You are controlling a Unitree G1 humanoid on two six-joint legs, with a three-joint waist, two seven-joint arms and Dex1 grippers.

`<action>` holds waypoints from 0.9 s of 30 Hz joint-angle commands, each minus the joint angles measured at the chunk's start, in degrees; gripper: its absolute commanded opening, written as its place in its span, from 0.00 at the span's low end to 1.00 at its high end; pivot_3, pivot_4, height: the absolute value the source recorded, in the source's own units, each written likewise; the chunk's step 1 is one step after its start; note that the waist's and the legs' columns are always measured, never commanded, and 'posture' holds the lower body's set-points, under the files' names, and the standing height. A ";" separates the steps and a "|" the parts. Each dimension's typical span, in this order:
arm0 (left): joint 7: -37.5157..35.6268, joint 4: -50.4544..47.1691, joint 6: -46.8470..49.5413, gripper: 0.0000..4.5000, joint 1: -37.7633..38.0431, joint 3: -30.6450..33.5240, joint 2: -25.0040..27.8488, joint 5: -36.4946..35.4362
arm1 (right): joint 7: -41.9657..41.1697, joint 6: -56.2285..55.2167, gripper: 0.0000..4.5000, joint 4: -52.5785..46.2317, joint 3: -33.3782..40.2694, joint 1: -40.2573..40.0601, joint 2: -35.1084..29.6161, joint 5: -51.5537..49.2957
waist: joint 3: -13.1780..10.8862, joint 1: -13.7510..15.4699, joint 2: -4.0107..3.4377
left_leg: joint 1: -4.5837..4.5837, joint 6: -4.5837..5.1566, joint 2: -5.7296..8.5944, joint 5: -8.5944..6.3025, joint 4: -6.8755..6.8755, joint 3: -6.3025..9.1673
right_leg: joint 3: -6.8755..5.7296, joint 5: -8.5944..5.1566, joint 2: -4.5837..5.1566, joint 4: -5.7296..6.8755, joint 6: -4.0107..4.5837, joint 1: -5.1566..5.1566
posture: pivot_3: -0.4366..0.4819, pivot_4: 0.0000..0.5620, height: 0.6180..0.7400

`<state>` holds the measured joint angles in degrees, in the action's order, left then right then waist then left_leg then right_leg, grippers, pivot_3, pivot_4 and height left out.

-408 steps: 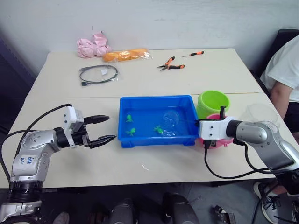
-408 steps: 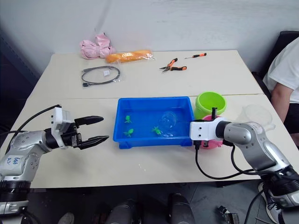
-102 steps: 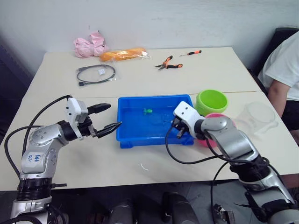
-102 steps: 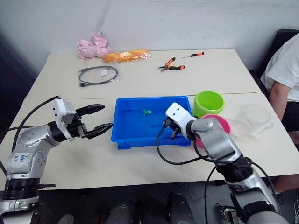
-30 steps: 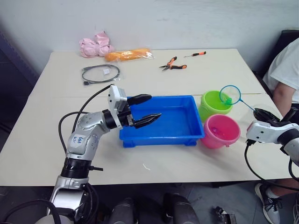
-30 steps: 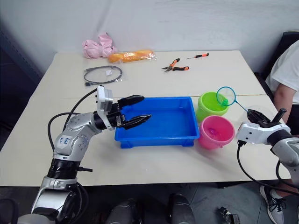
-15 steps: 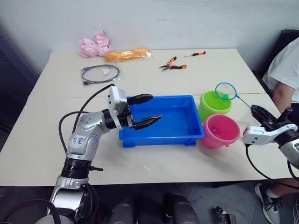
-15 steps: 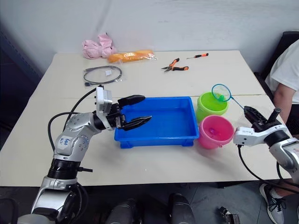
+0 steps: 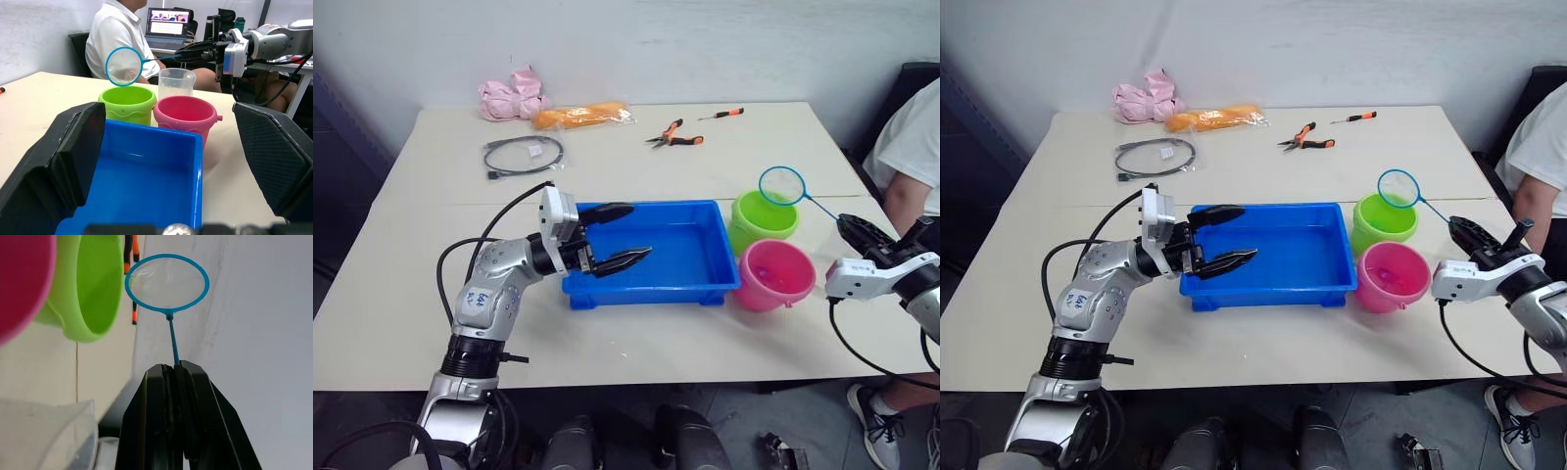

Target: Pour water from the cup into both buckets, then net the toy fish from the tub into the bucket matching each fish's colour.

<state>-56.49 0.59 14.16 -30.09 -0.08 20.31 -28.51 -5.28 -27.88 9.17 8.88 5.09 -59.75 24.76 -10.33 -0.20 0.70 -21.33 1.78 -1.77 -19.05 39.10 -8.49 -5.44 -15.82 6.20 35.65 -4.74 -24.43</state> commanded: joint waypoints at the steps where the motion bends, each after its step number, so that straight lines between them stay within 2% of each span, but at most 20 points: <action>1: -3.50 -1.30 0.28 0.99 0.45 3.82 2.23 -4.50 | -14.46 4.88 0.00 -6.40 3.46 -1.07 1.65 -22.82 | 0.00 -0.03 0.00 | 0.00 0.00 0.00 0.00 0.00 0.01 | 0.00 0.00 0.00 0.00 0.00 0.00 | 0.48 0.27 1.00; 4: -8.61 -2.57 3.69 0.99 1.11 5.11 6.54 -7.93 | -25.34 11.13 0.00 -12.58 3.73 -3.04 2.27 -35.93 | 0.00 -0.08 0.00 | 0.03 0.00 -0.08 0.00 0.00 0.04 | -0.02 0.00 0.05 -0.01 0.00 0.02 | 0.48 0.27 1.00; 7: -13.30 -3.90 6.07 0.99 1.46 5.77 11.44 -10.11 | -34.33 22.31 0.00 -21.04 4.45 -4.93 2.12 -50.89 | 0.00 0.03 -0.01 | 0.03 0.01 -0.08 -0.01 0.00 0.06 | -0.04 0.00 0.14 0.00 0.01 0.02 | 0.48 0.27 1.00; 9: -16.34 -5.81 7.71 0.99 1.86 6.41 14.57 -11.98 | -37.93 30.29 0.00 -27.61 4.72 -5.23 1.24 -59.96 | 0.00 0.11 0.00 | 0.03 0.07 -0.06 -0.04 0.01 0.08 | -0.07 0.00 0.23 0.00 0.01 0.05 | 0.48 0.27 1.00; 12: -21.04 -7.64 7.30 0.99 3.26 7.20 17.51 -13.67 | -41.57 38.31 0.00 -34.46 3.41 -4.28 0.03 -66.27 | 0.00 0.15 -0.01 | 0.01 0.12 -0.04 -0.08 0.02 0.14 | -0.10 0.00 0.32 -0.02 0.02 0.05 | 0.48 0.27 1.00; 15: -25.85 -10.15 7.10 0.99 6.51 8.08 21.35 -14.30 | -45.33 43.27 0.00 -40.44 -1.62 -3.42 -0.67 -66.49 | 0.00 0.12 -0.01 | 0.02 0.15 -0.03 -0.11 0.02 0.16 | -0.15 -0.01 0.36 -0.06 0.04 0.08 | 0.48 0.27 1.00; 18: -29.64 -13.38 8.39 0.99 12.28 8.92 26.48 -14.59 | -48.05 43.71 0.00 -43.08 -10.50 -2.42 0.96 -59.96 | -0.01 -0.02 0.01 | 0.02 0.07 -0.08 -0.19 0.01 0.19 | -0.19 -0.08 0.35 -0.07 0.15 0.07 | 0.48 0.27 1.00; 20: -30.60 -14.45 8.42 0.99 14.58 8.71 28.29 -14.18 | -48.68 43.28 0.00 -42.26 -14.49 -1.72 2.29 -55.68 | -0.01 0.00 0.00 | 0.00 0.07 -0.07 -0.21 0.01 0.18 | -0.21 -0.10 0.36 -0.07 0.18 0.04 | 0.48 0.27 1.00; 23: -30.72 -16.07 8.52 0.99 18.05 8.37 30.07 -13.19 | -49.01 41.43 0.00 -37.76 -22.13 0.74 8.19 -49.17 | 0.09 -0.03 0.17 | 0.01 0.10 -0.02 -0.23 0.01 0.16 | -0.20 -0.09 0.41 -0.06 0.18 0.02 | 0.48 0.27 1.00; 27: -29.72 -15.10 4.98 0.99 19.55 8.55 29.51 -11.27 | -51.39 37.72 0.00 -30.57 -28.53 2.90 12.59 -41.03 | 0.05 0.22 0.10 | -0.04 0.08 -0.01 -0.26 0.02 0.18 | -0.24 -0.11 0.42 -0.04 0.20 -0.02 | 0.48 0.27 1.00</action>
<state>-85.89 -13.46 20.65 -10.55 7.83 49.93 -40.07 -55.76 12.03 -23.08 -18.53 7.22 -48.33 -18.72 -10.28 0.03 0.81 -21.38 1.87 -1.77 -19.32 39.11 -8.31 -5.69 -15.93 6.62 35.60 -4.54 -24.45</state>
